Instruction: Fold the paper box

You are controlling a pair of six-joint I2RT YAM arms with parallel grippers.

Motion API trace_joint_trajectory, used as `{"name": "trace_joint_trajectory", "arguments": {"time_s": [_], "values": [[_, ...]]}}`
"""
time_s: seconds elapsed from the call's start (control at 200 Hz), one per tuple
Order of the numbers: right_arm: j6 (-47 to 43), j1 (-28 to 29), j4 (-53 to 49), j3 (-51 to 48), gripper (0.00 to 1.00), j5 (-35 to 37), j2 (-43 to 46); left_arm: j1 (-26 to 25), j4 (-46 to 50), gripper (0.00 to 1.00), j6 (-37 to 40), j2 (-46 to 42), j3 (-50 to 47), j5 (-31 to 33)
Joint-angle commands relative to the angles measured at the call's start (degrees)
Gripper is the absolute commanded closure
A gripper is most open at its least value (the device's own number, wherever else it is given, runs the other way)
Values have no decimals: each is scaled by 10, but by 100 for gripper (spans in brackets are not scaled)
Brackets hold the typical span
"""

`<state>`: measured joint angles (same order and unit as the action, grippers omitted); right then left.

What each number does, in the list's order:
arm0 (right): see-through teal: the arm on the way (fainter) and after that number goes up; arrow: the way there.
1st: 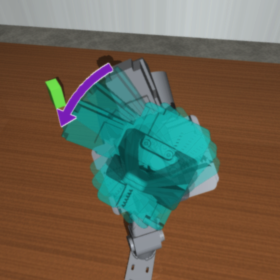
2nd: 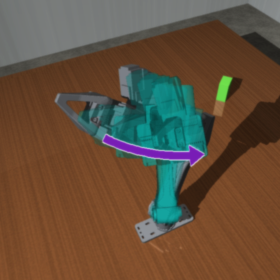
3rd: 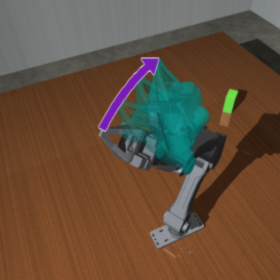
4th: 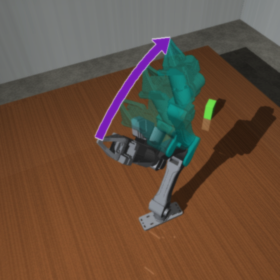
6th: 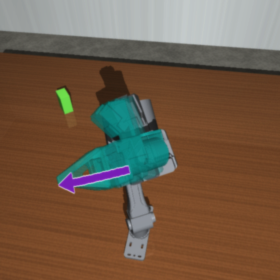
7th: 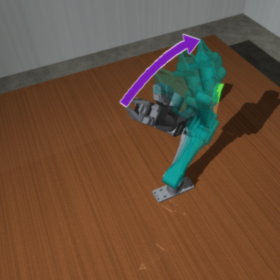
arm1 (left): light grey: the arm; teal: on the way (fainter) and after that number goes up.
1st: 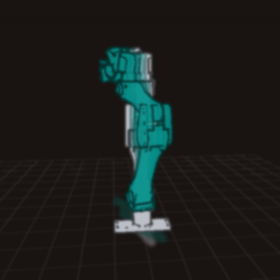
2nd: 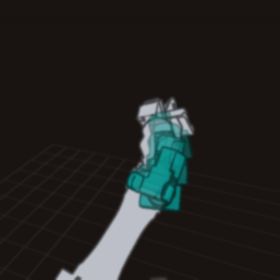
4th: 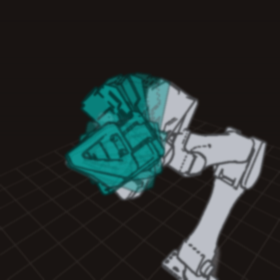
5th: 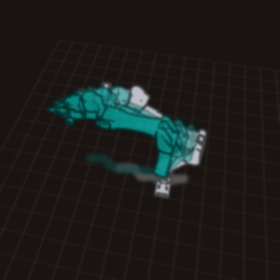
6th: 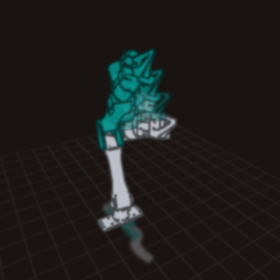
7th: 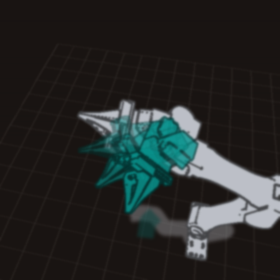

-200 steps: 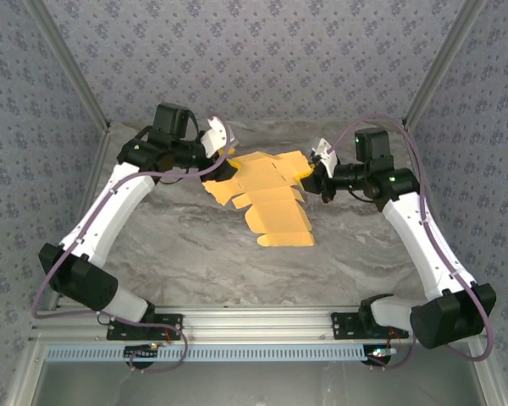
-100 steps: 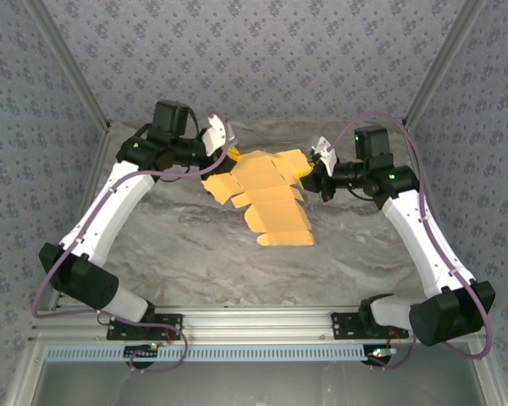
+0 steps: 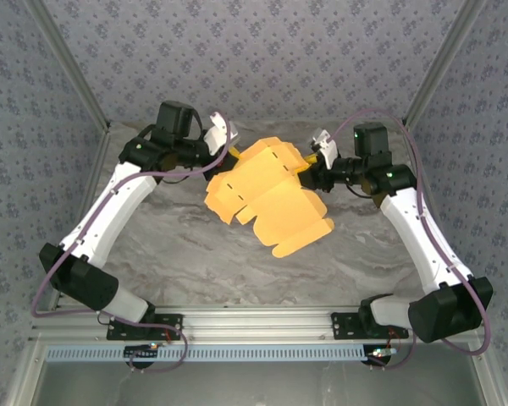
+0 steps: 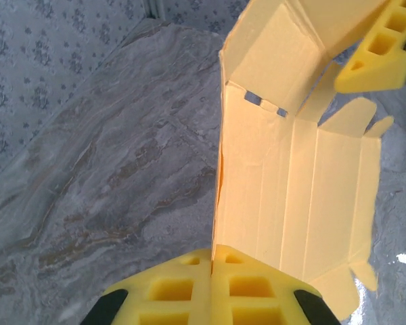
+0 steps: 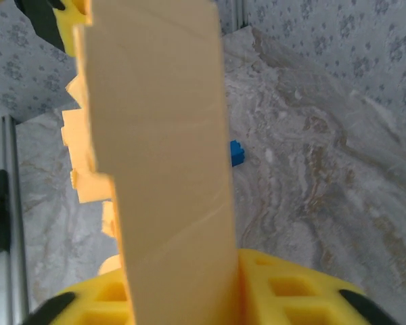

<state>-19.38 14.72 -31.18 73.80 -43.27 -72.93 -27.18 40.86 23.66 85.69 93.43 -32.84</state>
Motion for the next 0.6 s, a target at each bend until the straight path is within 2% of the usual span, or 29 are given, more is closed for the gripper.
{"name": "trace_joint_trajectory", "arguments": {"time_s": [0.0, 0.055, 0.145, 0.345, 0.595], "values": [[49, 2, 23, -4, 52, 26, 0, -1, -6, 100, -74, -31, -22, 25], [51, 1, 27, -12, 46, 43, -1, -1, -8, 100, -93, -35, -38, 17], [67, -6, 32, -23, 44, 76, 0, -1, -6, 100, -117, -38, -60, 4], [96, -5, 5, -22, 39, 232, -4, 0, 10, 100, -164, -15, -85, -19], [97, 20, 5, -48, 35, 230, -5, 6, -17, 100, -209, 10, -112, -33]]}}
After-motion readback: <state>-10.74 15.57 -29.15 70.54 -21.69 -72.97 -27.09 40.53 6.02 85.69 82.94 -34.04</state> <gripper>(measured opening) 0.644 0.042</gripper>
